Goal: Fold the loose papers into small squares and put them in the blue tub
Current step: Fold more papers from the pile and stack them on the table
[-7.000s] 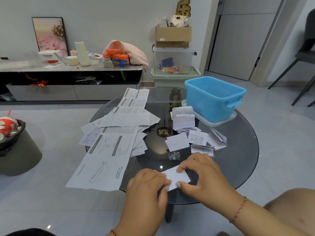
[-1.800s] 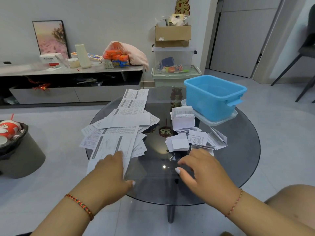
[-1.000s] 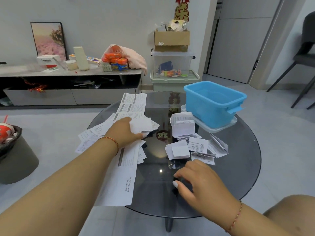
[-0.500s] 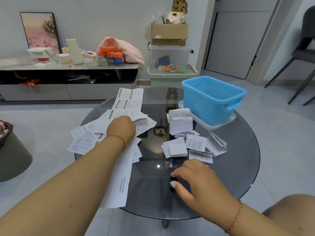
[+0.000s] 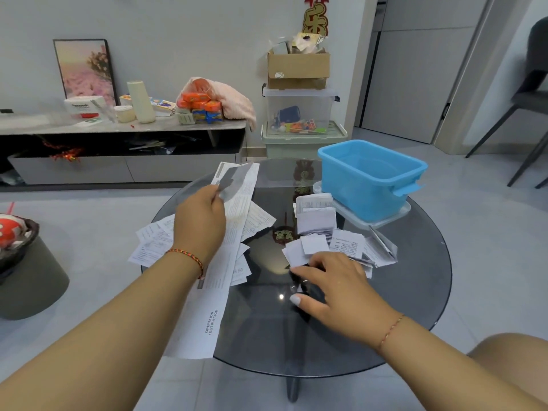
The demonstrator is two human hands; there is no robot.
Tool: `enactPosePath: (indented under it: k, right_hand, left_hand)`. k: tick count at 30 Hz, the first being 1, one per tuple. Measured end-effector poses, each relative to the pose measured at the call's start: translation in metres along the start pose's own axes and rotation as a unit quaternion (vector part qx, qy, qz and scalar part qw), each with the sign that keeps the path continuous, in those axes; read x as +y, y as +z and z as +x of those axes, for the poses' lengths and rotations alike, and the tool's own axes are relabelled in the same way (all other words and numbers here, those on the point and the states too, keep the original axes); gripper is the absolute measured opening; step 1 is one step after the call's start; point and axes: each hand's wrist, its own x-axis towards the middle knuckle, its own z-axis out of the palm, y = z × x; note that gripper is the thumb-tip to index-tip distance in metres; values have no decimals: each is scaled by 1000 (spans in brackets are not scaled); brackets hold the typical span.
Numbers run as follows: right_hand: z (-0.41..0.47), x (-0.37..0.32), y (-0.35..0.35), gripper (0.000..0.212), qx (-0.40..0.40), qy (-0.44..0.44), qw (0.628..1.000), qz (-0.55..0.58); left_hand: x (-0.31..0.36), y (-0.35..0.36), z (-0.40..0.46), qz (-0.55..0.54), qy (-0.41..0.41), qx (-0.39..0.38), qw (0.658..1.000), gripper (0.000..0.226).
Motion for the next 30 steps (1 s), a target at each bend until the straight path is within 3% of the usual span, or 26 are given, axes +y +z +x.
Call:
enactPosePath:
  k: [6, 11, 15, 17, 19, 22, 25, 27, 30]
  right_hand:
    - [17, 17, -5, 69, 24, 24, 999, 13]
    - [1, 12, -19, 29, 145, 39, 984, 99]
    - [-28, 7, -26, 58, 178, 17, 968, 174]
    - [-41, 4, -29, 53, 169, -31, 967, 189]
    - [-50, 3, -29, 32, 148, -91, 969, 177]
    - [-58, 7, -25, 14, 84, -128, 975, 162]
    - [-62, 12, -20, 14, 26, -110, 982, 149]
    - [-62, 12, -17, 13, 14, -98, 983, 156]
    - [-59, 12, -13, 22, 27, -66, 983, 169]
  left_hand:
    - [29, -15, -24, -87, 59, 2, 994, 23]
    - [43, -21, -61, -160, 147, -38, 975, 23]
    - [41, -15, -100, -137, 235, -91, 958, 42]
    - [36, -12, -119, -140, 270, -111, 946, 39]
    - [28, -8, -135, -128, 277, -134, 943, 37]
    - [26, -7, -152, -31, 219, -192, 956, 38]
    - [28, -10, -161, 15, 197, -240, 950, 27]
    - [30, -14, -163, 14, 128, -279, 952, 9]
    - [30, -14, -166, 22, 92, -263, 960, 10]
